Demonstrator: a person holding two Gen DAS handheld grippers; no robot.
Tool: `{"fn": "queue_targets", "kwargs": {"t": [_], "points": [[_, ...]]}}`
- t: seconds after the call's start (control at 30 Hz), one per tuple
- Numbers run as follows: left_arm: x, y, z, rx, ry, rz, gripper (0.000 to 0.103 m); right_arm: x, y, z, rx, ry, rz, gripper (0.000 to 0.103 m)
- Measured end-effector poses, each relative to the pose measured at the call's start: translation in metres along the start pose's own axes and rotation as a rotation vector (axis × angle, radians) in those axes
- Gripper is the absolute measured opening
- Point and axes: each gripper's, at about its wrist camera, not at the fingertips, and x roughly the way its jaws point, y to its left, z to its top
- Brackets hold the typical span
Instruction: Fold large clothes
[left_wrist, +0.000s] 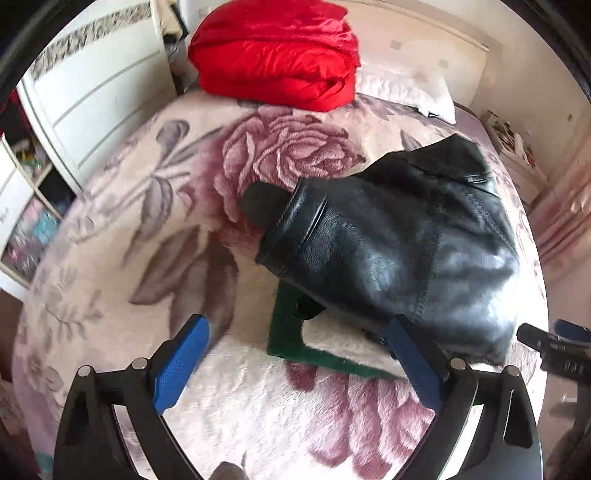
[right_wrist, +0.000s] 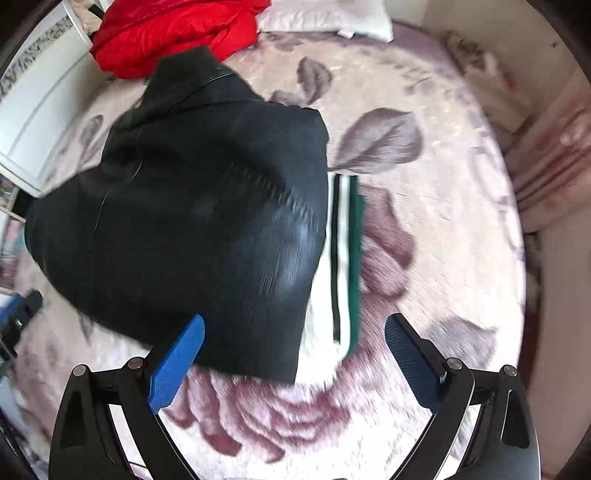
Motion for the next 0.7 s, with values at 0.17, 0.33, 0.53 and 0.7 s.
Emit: {"fn": "queue_targets", "kwargs": {"t": [0.17, 0.33, 0.53, 0.7], "points": [[-0.063, 0.001, -0.005, 0.067, -0.069, 0.009, 0.1, -0.076, 0.013, -0.039, 0.065, -0.088, -0.103, 0.1], [-0.135, 0.008, -0.018, 0.101, -0.098, -0.01, 0.1, -0.162, 0.032, -0.085, 0.086, -0.151, -0.172, 0.1], [-0.228, 0.015, -0.046, 0.14, -0.134, -0.03, 0.1, -0.273, 0.047, -0.144, 0.103, -0.225, -0.215, 0.1], [-0.302, 0.026, -0.074, 0.149, -0.177, -0.016, 0.1, -0.369, 0.047, -0.197, 0.144, -0.263, -0.215, 0.1]]}}
